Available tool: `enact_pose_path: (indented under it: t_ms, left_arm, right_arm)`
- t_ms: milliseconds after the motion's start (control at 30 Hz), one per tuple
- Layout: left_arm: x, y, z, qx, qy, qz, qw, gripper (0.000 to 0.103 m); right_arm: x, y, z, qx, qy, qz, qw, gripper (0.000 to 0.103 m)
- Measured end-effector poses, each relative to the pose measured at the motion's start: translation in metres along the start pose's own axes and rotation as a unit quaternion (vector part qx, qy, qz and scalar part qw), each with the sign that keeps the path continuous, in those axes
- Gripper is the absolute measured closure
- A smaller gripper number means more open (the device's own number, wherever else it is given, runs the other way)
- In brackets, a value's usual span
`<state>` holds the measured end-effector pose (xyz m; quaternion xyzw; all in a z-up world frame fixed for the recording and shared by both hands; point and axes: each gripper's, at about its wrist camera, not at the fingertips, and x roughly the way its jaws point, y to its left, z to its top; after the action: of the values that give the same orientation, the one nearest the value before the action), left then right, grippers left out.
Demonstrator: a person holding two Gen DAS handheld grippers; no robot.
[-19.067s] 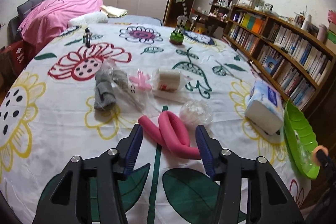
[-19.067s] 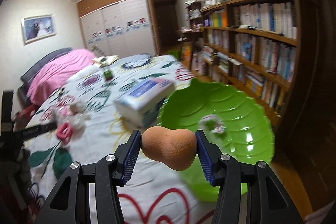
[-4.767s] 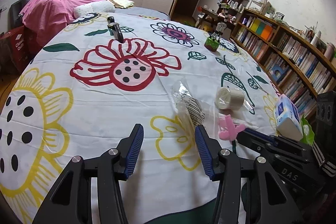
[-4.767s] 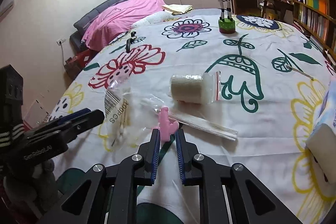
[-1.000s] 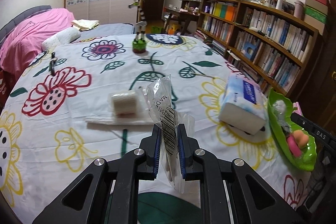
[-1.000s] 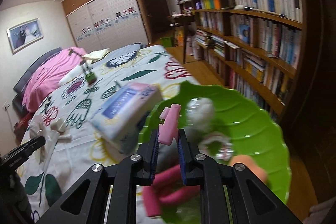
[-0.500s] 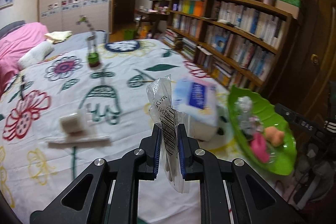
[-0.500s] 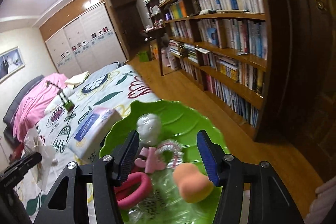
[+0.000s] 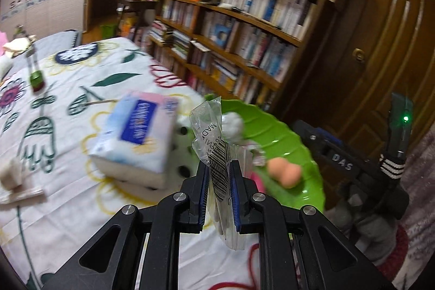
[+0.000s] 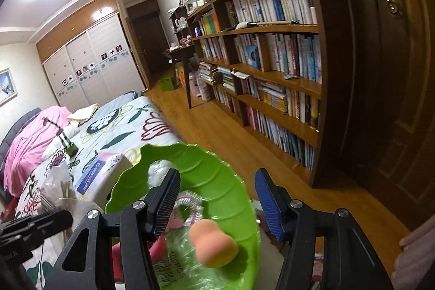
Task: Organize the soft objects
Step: 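Lower the barcode bag into the green tray and open the left tool, then withdraw both tools from the tray toward the bed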
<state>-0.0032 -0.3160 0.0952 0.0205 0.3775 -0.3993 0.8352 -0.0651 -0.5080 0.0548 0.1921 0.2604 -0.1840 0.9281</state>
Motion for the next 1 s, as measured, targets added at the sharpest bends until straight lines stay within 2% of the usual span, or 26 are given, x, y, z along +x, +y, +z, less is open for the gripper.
enact_pose_path:
  t_ms: [167,200,267,300,567,867,1000]
  left_arm:
    - [0.018,-0.021,0.004,0.008,0.014,-0.046,0.9988,0.086]
    - [0.022,-0.024,0.004,0.007,0.018,-0.056,0.9982,0.080]
    - [0.028,-0.028,0.005,-0.001,0.024,-0.079,0.9966,0.059]
    - [0.030,-0.028,0.004,-0.007,0.027,-0.084,0.9961,0.044]
    - [0.025,-0.019,0.002,-0.005,0.010,-0.040,0.9991,0.042]
    - [0.010,0.005,-0.004,-0.010,-0.009,0.009,0.9999,0.042]
    - [0.001,0.024,-0.006,-0.025,-0.017,0.030,0.9991,0.037]
  right_arm:
    - [-0.002,-0.008,0.002,0.010,-0.005,-0.002,1.000,0.042]
    - [-0.002,-0.008,0.001,0.011,-0.005,-0.003,1.000,0.042]
    - [-0.002,-0.010,0.002,0.012,-0.004,-0.003,1.000,0.042]
    - [-0.002,-0.010,0.001,0.013,-0.004,-0.003,1.000,0.042]
    - [-0.004,-0.012,0.001,0.013,-0.009,-0.007,1.000,0.042]
    - [-0.010,0.015,-0.008,-0.027,-0.019,0.020,0.999,0.040]
    - [-0.011,0.027,-0.013,-0.043,-0.016,0.029,0.999,0.040]
